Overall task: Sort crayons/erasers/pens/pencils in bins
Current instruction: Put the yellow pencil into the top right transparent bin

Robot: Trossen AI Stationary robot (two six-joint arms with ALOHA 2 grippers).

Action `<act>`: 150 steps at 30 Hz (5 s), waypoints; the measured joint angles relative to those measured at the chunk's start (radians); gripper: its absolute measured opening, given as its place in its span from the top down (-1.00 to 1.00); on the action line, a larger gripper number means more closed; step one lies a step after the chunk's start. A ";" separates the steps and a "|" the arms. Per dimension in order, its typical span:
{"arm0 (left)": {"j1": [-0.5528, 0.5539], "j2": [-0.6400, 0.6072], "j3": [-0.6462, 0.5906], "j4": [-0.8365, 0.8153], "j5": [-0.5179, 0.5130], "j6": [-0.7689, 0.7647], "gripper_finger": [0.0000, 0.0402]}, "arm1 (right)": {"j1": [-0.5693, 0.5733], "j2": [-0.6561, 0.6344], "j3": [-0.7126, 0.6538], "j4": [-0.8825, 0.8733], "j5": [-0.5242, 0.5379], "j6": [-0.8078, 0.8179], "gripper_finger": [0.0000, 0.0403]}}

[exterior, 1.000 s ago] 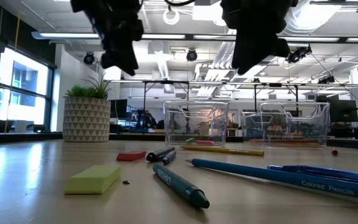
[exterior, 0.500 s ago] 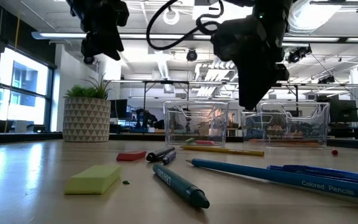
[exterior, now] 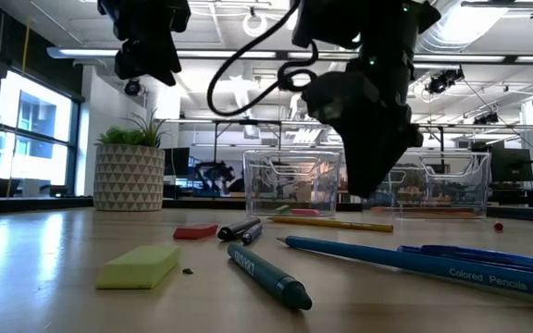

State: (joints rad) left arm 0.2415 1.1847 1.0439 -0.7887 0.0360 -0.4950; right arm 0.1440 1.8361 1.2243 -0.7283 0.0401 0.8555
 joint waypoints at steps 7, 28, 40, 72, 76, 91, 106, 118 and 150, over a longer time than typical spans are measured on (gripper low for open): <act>-0.003 0.000 0.000 0.000 -0.004 -0.010 0.35 | -0.001 0.042 0.000 -0.001 0.016 0.000 0.51; -0.003 0.000 0.000 0.000 -0.026 -0.007 0.35 | 0.000 0.109 0.002 -0.014 0.042 0.087 0.76; -0.003 0.000 0.000 0.000 -0.033 -0.007 0.35 | 0.007 0.104 0.000 -0.049 0.030 0.077 0.96; -0.002 0.001 0.000 0.010 -0.182 0.061 0.35 | 0.037 -0.340 -0.003 -0.171 0.258 0.171 1.00; 0.007 0.001 0.000 0.048 -0.195 0.075 0.35 | 0.000 -0.419 -0.002 -0.229 0.343 0.192 1.00; 0.094 0.001 0.001 0.284 -0.198 0.352 0.35 | -0.285 -0.567 -0.001 -0.479 0.507 0.191 1.00; 0.126 0.005 0.001 0.295 -0.211 0.394 0.35 | -0.581 -0.561 -0.119 -0.523 0.277 -0.045 1.00; 0.124 0.005 0.001 0.294 -0.339 0.228 0.35 | -0.732 -0.561 -0.260 -0.338 0.176 -0.290 1.00; -0.108 0.209 0.001 0.293 -0.334 -0.194 0.35 | -0.799 -0.559 -0.494 -0.082 0.104 -0.433 0.81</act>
State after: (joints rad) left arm 0.1338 1.3937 1.0447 -0.4953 -0.2979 -0.6885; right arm -0.6552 1.2766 0.7300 -0.8104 0.1442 0.4225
